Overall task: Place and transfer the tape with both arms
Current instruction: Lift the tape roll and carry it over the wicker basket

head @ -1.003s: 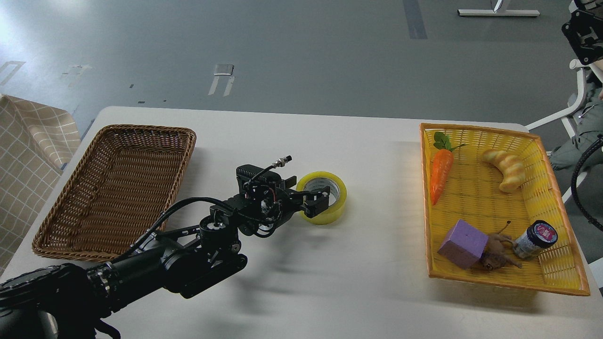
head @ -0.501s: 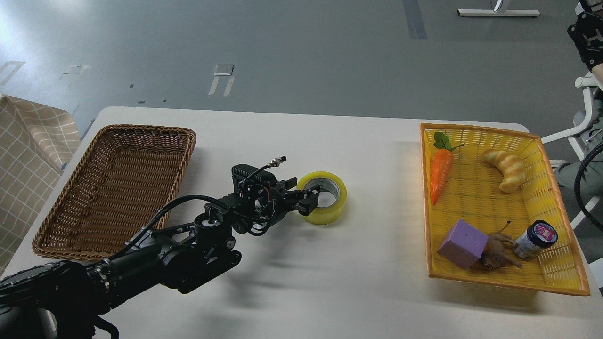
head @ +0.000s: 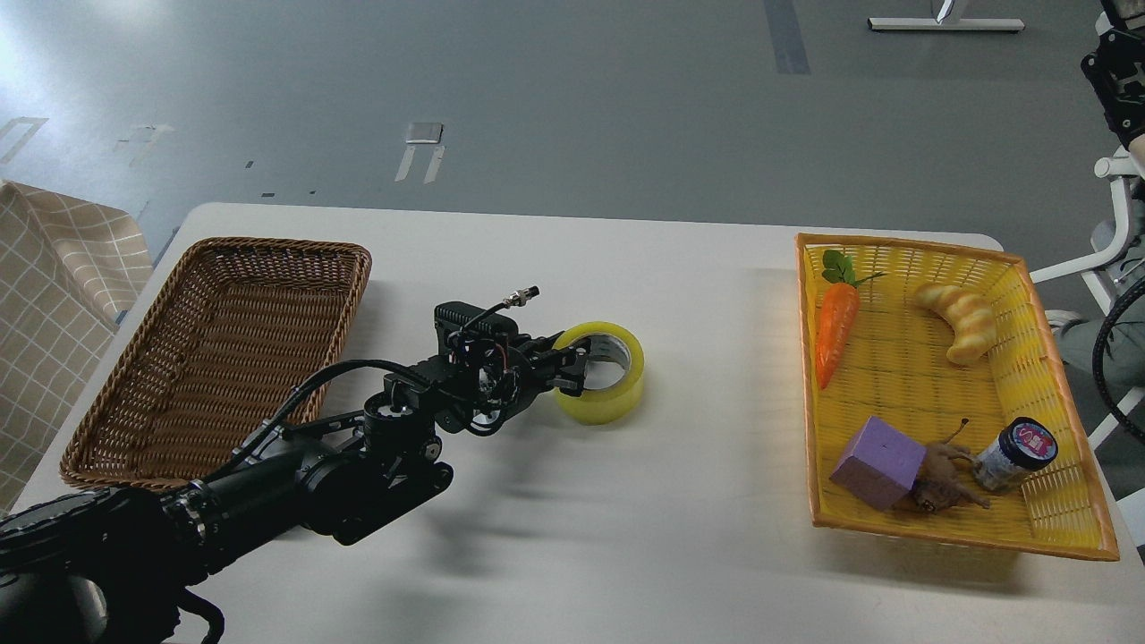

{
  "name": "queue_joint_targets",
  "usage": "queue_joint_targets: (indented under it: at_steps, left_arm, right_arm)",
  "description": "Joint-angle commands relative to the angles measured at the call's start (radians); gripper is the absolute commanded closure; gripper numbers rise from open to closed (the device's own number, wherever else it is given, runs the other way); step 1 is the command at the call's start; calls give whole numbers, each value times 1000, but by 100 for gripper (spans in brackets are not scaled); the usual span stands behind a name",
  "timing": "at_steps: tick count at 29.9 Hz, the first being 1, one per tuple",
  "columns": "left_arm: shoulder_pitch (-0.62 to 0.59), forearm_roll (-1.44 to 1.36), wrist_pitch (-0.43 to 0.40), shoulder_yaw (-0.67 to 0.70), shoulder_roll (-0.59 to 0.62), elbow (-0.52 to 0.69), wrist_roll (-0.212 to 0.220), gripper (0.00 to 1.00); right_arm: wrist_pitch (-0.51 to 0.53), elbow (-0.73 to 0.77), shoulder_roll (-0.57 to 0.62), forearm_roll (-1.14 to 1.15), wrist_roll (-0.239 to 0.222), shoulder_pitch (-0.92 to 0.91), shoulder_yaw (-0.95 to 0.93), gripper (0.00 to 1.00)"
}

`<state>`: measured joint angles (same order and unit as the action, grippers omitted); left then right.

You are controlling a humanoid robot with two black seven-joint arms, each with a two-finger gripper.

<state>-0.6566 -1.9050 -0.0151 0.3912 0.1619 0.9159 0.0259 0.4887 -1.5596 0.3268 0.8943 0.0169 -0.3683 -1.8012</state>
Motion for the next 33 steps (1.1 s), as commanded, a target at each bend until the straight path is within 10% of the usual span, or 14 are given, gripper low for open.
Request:
queue_joint_targets:
  at_steps: [1,13,23,33]
  left_arm:
    - [-21,1,3,6,18,26,-4,91]
    - [-77,21,-9,9,318,274,-20,92]
    - [-72,30,-5,12,746,399,-158,92]
    - [-38,57,35,-9,906,376,-291,92]
  right_arm:
    - [0,-2,0,0,1,2,-4,1]
    - [0,-2,0,0,0,5,-4,1]
    - [0,0,0,0,0,17,-4,1]
    - [0,0,-3,0,0,17,-4,1]
